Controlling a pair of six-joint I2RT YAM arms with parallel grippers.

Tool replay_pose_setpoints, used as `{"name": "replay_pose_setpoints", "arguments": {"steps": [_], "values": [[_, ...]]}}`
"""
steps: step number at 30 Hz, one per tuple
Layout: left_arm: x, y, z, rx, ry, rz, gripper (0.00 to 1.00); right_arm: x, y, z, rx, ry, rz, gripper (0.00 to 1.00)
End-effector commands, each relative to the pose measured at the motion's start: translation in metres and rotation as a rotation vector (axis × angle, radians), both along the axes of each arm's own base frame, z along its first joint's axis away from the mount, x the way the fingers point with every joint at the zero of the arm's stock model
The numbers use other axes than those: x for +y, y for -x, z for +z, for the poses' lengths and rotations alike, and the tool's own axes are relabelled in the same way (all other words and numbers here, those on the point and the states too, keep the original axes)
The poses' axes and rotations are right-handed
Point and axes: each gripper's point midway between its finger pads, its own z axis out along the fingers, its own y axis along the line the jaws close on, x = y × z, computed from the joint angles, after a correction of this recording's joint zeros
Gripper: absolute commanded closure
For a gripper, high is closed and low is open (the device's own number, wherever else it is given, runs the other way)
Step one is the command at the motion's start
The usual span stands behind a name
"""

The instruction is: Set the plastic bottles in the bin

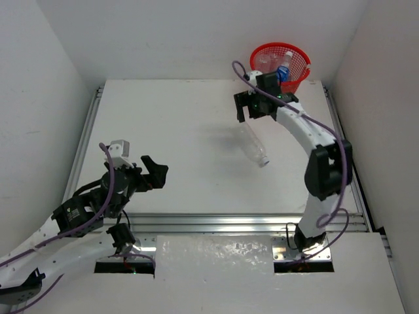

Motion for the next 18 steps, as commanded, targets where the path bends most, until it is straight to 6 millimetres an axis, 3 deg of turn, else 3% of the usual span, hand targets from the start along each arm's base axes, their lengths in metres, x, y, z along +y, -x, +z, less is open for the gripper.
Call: {"name": "replay_pose_setpoints", "arguments": {"steps": [1, 2, 3, 4, 5, 6, 8, 9, 13, 18], "values": [[-0.003, -0.002, 0.008, -0.027, 0.028, -0.012, 0.0, 0.01, -0.014, -0.012, 0.029, 0.058, 0.044, 0.04], [-0.003, -0.002, 0.009, -0.03, 0.031, -0.014, 0.0, 0.015, -0.022, -0.035, 0.07, 0.104, 0.055, 0.04], [-0.004, -0.001, 0.009, -0.031, 0.034, -0.02, 0.0, 0.016, -0.026, -0.046, 0.093, 0.129, 0.059, 0.03], [-0.004, -0.001, 0.01, -0.036, 0.039, -0.022, 0.0, 0.019, -0.032, -0.043, 0.101, 0.152, 0.07, 0.02], [-0.004, -0.001, 0.011, -0.04, 0.041, -0.024, 0.0, 0.019, -0.036, -0.054, 0.127, 0.172, 0.072, 0.02], [-0.003, -0.001, 0.011, -0.042, 0.042, -0.022, 0.0, 0.015, -0.039, -0.083, 0.179, 0.214, 0.062, 0.02], [-0.002, 0.0, 0.012, -0.045, 0.049, -0.021, 0.0, 0.013, -0.044, -0.092, 0.203, 0.242, 0.051, 0.01], [-0.002, 0.0, 0.013, -0.047, 0.05, -0.021, 0.0, 0.011, -0.044, -0.111, 0.24, 0.264, 0.047, 0.01], [-0.001, 0.001, 0.015, -0.053, 0.055, -0.025, 0.0, 0.007, -0.036, -0.136, 0.306, 0.295, 0.049, 0.02], [-0.003, 0.001, 0.014, -0.052, 0.052, -0.032, 0.0, 0.013, -0.028, -0.135, 0.316, 0.294, 0.064, 0.12]]}}
